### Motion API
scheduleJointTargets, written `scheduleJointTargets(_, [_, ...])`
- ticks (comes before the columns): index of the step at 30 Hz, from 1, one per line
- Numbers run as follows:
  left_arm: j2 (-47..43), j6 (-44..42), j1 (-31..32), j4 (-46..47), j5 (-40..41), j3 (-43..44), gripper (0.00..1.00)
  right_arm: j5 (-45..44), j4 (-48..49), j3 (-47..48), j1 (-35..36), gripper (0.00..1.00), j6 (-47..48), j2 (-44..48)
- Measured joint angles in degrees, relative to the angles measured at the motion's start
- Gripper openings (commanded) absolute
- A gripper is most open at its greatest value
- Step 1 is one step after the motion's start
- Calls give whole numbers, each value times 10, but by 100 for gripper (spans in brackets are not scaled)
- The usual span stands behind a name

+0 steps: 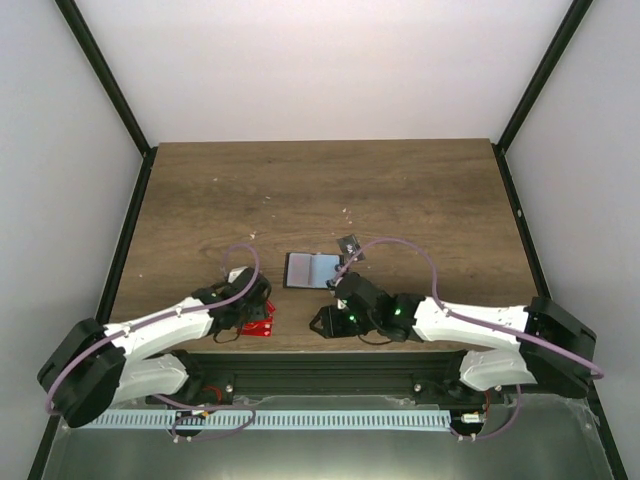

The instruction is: Put the credit cards into the card holder

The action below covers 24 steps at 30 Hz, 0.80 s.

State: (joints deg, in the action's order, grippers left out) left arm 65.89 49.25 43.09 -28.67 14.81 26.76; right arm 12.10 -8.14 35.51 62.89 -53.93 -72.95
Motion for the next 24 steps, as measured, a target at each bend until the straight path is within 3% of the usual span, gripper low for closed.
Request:
scheduleJointTargets(6, [-5,2,9,26,-31,-19,63,-4,-9,-17,0,38,-10,25])
scheduleJointTargets(16, [-33,62,108,79,-75,-45,61,-2,-7,-26,1,38,-19,31])
scheduleJointTargets(24, [35,108,185,148,-88,-23,60,18,16,-27,3,39,-26,0])
